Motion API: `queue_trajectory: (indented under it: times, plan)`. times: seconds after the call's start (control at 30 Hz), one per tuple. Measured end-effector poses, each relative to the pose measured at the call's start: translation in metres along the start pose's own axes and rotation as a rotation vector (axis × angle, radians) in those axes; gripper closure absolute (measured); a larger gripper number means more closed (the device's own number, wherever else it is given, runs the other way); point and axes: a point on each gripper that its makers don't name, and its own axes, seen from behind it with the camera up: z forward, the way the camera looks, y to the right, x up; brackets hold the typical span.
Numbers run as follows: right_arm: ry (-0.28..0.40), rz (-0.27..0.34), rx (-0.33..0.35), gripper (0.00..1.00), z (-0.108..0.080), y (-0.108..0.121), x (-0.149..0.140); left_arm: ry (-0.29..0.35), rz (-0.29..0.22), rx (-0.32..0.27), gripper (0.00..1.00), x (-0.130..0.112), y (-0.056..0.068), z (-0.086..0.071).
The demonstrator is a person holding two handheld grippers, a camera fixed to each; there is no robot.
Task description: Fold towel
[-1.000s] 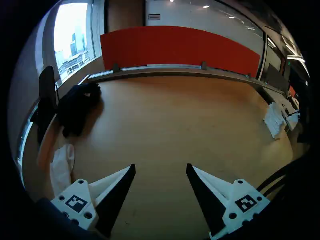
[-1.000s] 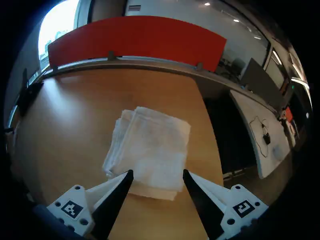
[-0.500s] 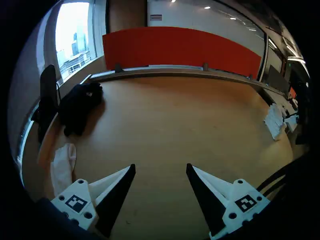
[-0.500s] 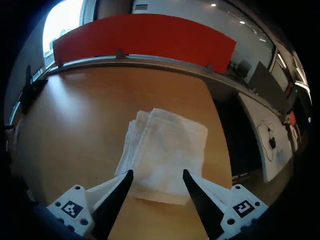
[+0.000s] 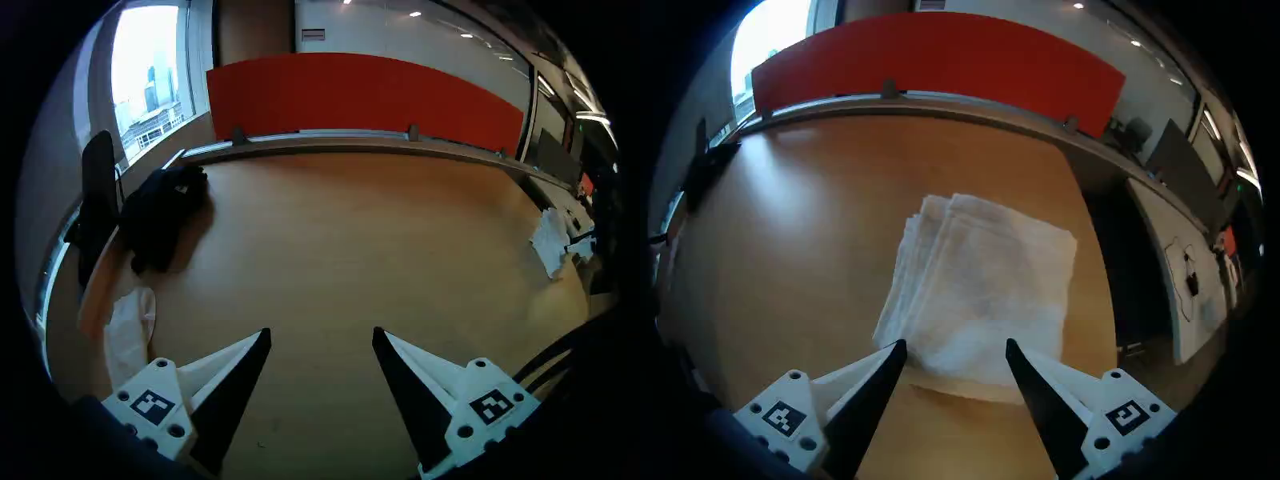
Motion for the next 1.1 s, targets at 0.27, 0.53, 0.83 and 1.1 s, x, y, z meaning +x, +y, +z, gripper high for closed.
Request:
queue_trajectory:
  times: [0.27,0.53,0.83,1.1]
  plan:
    - [0.067,0.048,-0.006,0.04,-0.011,0.002,0.02,0.006,-0.005,0.0,0.06,0.002,0.001,0.001]
    - [0.13,0.086,-0.022,0.04,-0.016,0.002,0.033,0.018,-0.004,0.007,0.06,0.008,-0.001,0.001]
    - [0.304,0.146,-0.04,0.04,-0.035,-0.006,0.072,0.059,-0.032,0.011,0.06,0.025,-0.004,0.002]
    - [0.465,0.179,-0.064,0.04,-0.059,-0.016,0.105,0.108,-0.053,0.007,0.06,0.042,-0.003,0.003]
